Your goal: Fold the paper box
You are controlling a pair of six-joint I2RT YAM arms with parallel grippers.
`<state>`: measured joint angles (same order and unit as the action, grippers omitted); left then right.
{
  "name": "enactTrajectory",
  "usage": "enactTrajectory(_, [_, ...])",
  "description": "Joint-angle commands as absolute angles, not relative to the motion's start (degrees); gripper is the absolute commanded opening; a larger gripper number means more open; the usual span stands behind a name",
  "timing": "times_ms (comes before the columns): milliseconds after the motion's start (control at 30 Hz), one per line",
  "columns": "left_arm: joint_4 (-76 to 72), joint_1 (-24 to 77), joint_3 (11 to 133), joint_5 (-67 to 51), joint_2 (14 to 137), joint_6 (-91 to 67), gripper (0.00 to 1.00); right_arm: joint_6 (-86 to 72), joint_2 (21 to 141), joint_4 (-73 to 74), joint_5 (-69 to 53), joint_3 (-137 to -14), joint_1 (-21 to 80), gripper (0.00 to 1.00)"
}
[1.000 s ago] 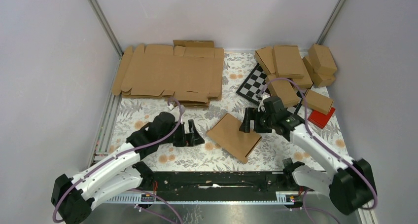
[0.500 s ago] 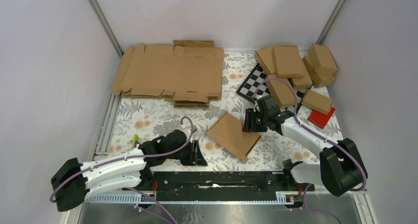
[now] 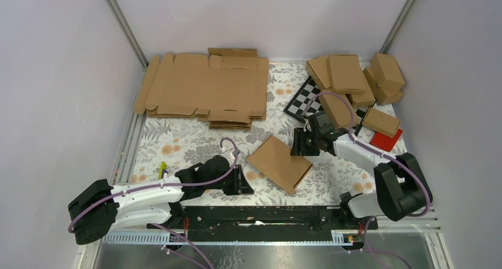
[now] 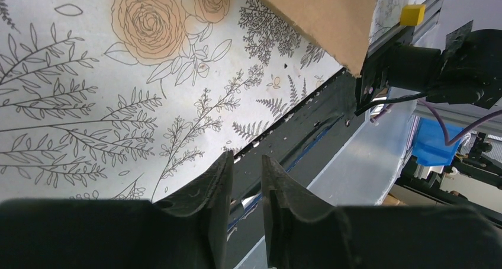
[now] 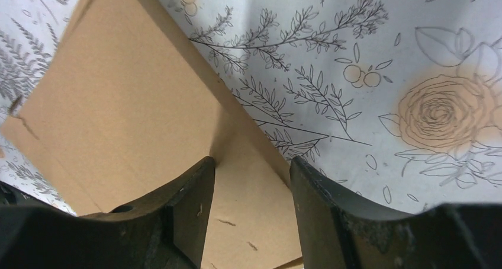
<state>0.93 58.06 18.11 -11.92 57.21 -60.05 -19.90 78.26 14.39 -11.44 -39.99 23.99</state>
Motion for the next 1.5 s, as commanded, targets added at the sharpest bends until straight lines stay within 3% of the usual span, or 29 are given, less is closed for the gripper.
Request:
enactTrajectory(0, [-3.7, 58.3, 16.9, -10.1, 57.6, -60.8, 0.25, -19.6, 81.7, 12.7, -15.1, -40.5, 23.6, 0.57])
enactTrajectory(167, [-3.9, 58.2, 16.0, -8.2, 57.7, -60.4, 0.26, -20.2, 82.8, 11.4, -15.8, -39.5, 23.0, 0.41])
enactTrajectory(367, [-3.3, 58.0, 15.9, -7.6, 58.0, -59.1, 0.26, -20.7, 83.6, 10.8, -15.7, -38.3, 21.7, 0.32])
enactTrajectory(767, [-9.2, 54.5, 12.7, -10.0, 59.7, -60.7, 0.22, -20.7, 83.8, 9.6, -15.2, -37.1, 20.1, 0.30])
enactTrajectory(900, [-15.9, 54.4, 10.8, -9.4, 62.9, -63.5, 0.11, -20.8, 84.1, 9.5, -15.4, -37.2, 20.0, 0.29])
enactTrajectory(967, [-19.4, 54.4, 10.0, -8.3, 64.7, -65.1, 0.00, -20.9, 83.9, 9.6, -15.7, -37.3, 19.7, 0.23])
enactTrajectory(1167, [-26.7, 54.4, 9.0, -5.8, 69.8, -67.8, 0.00, -21.5, 82.5, 9.5, -15.4, -36.7, 18.9, 0.00])
enactTrajectory(1467, [-35.2, 54.5, 12.0, -4.4, 78.7, -67.1, 0.00, -21.8, 83.4, 9.5, -16.0, -36.0, 18.3, 0.00])
